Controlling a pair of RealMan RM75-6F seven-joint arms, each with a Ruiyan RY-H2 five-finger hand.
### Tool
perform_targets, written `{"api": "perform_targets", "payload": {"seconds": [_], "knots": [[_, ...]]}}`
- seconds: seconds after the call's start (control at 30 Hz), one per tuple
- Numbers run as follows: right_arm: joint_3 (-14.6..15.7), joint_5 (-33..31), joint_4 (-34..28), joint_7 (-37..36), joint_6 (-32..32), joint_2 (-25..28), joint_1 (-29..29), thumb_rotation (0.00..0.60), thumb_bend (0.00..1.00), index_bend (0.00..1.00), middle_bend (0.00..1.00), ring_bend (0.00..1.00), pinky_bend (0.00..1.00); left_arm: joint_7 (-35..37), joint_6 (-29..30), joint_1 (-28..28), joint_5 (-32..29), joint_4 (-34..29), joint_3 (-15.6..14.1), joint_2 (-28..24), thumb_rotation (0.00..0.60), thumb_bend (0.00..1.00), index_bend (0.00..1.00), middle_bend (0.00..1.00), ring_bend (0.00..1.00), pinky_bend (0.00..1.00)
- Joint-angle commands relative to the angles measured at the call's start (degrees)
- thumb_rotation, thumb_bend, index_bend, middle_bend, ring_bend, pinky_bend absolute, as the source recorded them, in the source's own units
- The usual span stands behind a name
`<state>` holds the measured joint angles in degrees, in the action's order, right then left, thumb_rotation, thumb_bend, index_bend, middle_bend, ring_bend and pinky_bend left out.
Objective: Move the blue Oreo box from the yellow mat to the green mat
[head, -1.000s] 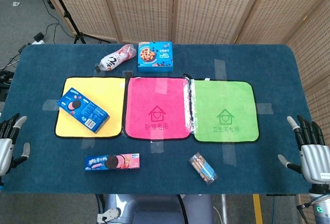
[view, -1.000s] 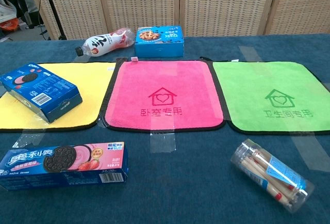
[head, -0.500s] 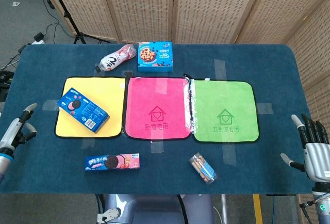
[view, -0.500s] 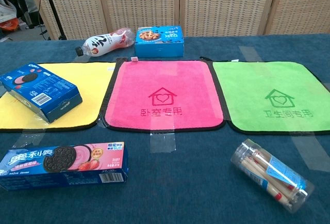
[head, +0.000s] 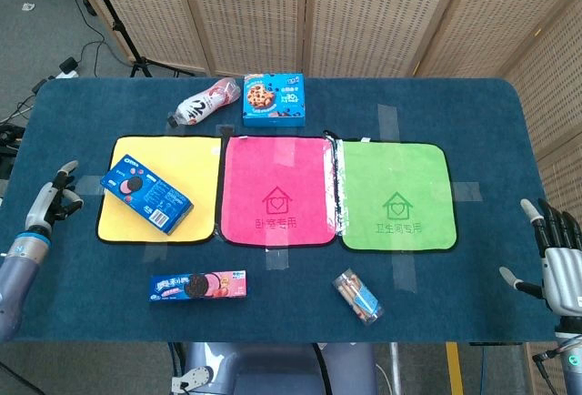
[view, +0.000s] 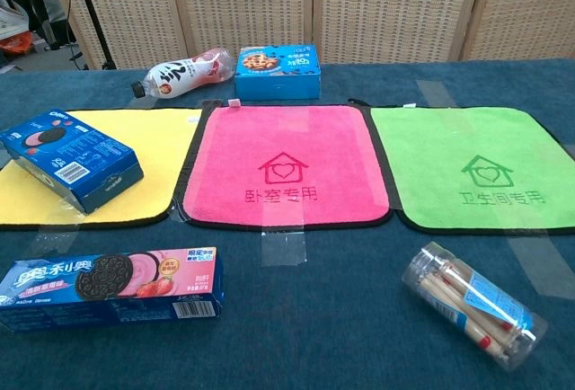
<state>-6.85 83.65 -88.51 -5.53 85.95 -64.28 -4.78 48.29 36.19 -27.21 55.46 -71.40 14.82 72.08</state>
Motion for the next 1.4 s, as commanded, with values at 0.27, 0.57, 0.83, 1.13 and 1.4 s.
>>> {"api": "perform_targets", "payload": {"seconds": [0.27,0.57,0.83,1.13,1.4], "knots": [[0.15,0.01,-0.1,-0.69,-0.59,0.51,-0.15,0.6,0.0,0.0,0.0,0.0,0.0,-4.18,2.22,-0.36,-9.33,-2.53,3.48,4.53,0.6,1.0,0.0,0.0,0.01,0.15],[0.36,0.15,-0.37,-0.55,-0.78,0.57,-0.19,0.6,0.0,0.0,0.0,0.0,0.0,-11.42,6.36,-0.94,-14.87,-7.24,4.38,7.35,0.6,1.0,0.0,0.0,0.02,0.18],[0.45,0.23,-0.59,-0.81,-0.74,0.74,-0.12,0.6,0.0,0.0,0.0,0.0,0.0,-15.39,9.06,-2.05,-17.18,-10.32,5.77,10.04,0.6,1.0,0.0,0.0,0.02,0.18],[0.54,0.14,-0.83,-1.03,-0.97,1.05,-0.11,0.6,0.0,0.0,0.0,0.0,0.0,-20.86,14.21,-4.32,-18.94,-13.3,7.39,14.8,0.6,1.0,0.0,0.0,0.02,0.18],[0.43,-0.19,-0.84,-1.54,-1.19,1.36,-0.12,0.6,0.0,0.0,0.0,0.0,0.0,-25.57,17.16,-6.91,-19.84,-12.9,9.01,19.19,0.6,1.0,0.0,0.0,0.02,0.18]]}}
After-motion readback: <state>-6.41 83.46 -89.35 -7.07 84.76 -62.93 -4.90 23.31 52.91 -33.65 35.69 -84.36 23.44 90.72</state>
